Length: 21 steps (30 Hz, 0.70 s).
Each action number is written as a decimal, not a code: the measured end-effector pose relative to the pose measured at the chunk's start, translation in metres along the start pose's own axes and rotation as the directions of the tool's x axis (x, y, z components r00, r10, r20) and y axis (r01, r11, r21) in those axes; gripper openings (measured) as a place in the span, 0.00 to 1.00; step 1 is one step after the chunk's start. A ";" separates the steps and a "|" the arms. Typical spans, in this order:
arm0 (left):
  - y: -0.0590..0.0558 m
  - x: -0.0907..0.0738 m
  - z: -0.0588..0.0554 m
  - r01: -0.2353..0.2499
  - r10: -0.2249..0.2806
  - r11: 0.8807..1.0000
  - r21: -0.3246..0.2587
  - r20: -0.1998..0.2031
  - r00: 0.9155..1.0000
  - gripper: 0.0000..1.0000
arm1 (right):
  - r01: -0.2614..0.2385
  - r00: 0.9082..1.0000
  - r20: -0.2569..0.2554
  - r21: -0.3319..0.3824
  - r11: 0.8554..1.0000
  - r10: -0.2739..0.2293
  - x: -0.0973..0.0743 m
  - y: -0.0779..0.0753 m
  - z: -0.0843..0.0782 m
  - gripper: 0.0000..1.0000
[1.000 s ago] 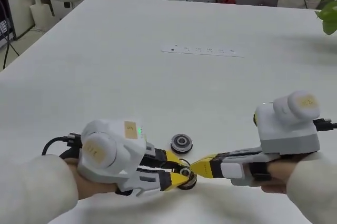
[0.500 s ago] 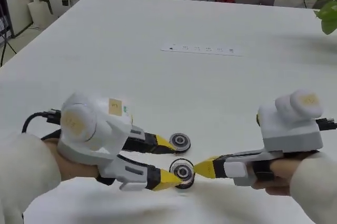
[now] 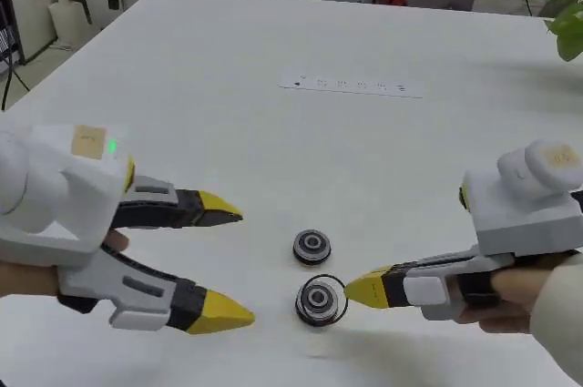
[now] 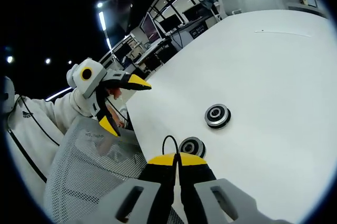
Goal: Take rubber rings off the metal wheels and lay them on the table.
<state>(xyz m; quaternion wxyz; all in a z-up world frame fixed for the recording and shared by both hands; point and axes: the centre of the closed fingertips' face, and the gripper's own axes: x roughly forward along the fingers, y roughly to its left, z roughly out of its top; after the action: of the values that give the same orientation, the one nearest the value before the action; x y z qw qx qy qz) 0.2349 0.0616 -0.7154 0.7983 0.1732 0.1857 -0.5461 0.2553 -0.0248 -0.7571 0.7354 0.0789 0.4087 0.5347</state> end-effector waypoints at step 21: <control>0.008 -0.057 -0.027 -0.207 0.213 0.968 -0.143 0.031 0.977 0.90 | -0.034 0.999 -0.003 -0.048 0.998 0.034 -0.006 0.032 0.018 0.00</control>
<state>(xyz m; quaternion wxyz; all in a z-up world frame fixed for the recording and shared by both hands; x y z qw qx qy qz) 0.2201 0.1233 -0.7104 0.8658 0.1234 0.1856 -0.4481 0.2439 -0.0113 -0.7244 0.7275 0.0676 0.3950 0.5568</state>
